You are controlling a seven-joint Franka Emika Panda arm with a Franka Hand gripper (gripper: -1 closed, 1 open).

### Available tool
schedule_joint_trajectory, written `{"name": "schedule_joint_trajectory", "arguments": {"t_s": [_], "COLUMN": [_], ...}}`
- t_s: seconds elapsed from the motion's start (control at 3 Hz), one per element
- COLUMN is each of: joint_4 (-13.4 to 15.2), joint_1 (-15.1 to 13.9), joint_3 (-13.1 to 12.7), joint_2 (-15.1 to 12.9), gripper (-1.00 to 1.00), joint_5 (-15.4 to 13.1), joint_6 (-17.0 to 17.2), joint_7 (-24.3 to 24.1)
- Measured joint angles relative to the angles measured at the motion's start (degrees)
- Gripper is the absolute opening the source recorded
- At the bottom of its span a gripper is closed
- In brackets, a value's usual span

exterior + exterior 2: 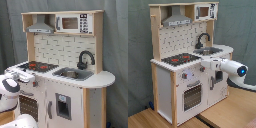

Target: Play with the kitchen

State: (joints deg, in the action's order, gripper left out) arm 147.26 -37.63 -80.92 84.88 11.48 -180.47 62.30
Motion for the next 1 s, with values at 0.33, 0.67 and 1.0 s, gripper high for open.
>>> {"name": "schedule_joint_trajectory", "arguments": {"t_s": [0.33, 0.67, 1.0], "joint_4": [-0.48, -2.13, -4.55], "joint_1": [0.85, 0.67, -0.87], "joint_3": [5.05, 9.09, 11.95], "joint_2": [0.0, -0.41, -1.9], "gripper": [1.0, 1.0, 1.0], "joint_5": [-0.01, -0.02, -0.02], "joint_6": [1.19, 2.42, 3.45], "joint_7": [3.76, 7.56, 11.34]}}
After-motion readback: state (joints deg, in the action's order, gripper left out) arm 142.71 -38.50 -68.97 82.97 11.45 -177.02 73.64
